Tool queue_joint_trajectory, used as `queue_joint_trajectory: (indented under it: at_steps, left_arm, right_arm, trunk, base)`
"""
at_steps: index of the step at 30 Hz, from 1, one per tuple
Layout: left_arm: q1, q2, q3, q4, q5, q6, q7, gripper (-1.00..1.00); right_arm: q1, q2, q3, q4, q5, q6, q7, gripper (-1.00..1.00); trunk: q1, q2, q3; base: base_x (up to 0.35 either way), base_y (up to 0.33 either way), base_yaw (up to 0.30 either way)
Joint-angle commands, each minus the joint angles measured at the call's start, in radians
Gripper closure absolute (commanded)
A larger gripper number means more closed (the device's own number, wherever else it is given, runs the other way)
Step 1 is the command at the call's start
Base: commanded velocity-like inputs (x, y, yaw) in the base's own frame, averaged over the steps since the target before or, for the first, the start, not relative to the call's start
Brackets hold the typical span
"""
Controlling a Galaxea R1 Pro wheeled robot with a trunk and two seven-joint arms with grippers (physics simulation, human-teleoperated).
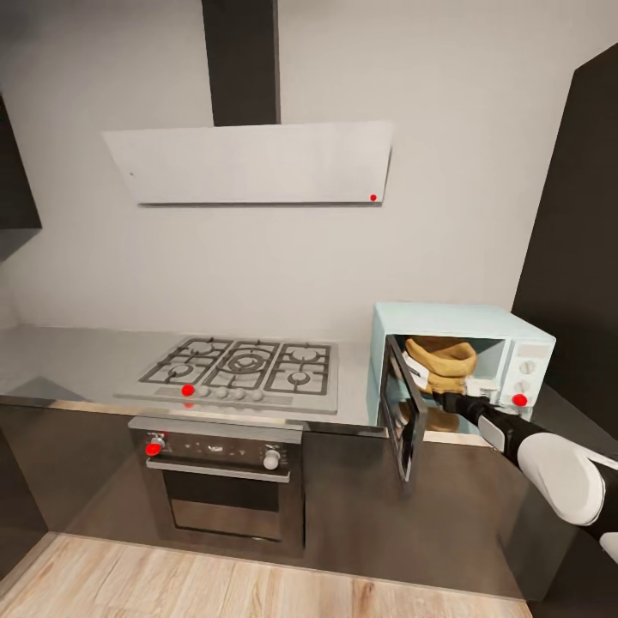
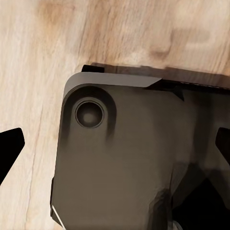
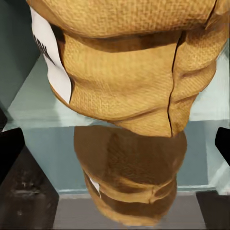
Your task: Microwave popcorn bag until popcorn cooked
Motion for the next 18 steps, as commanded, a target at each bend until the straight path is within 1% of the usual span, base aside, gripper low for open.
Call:
queue_joint_trajectory:
  at_steps: [1, 8, 18]
  left_arm:
    - [0.0, 0.0, 0.003, 0.0, 0.008, -0.003, 0.001, -1.0]
    - [0.0, 0.001, 0.003, 0.0, 0.009, -0.003, 0.001, -1.0]
    - [0.0, 0.001, 0.003, 0.0, 0.01, -0.003, 0.001, -1.0]
  right_arm:
    - [0.006, -0.001, -0.009, 0.003, 0.008, -0.012, -0.001, -1.0]
    - [0.012, -0.001, -0.009, 0.003, 0.008, -0.018, -0.003, -1.0]
    - [0.012, -0.001, -0.008, 0.003, 0.008, -0.018, -0.002, -1.0]
  trunk:
    - [0.0, -0.001, -0.001]
    - [0.0, -0.001, -0.001]
    - [0.0, -0.001, -0.001]
  base:
    - [0.0, 0.0, 0.0]
    - [0.019, 0.0, 0.0]
    - [0.157, 0.0, 0.0]
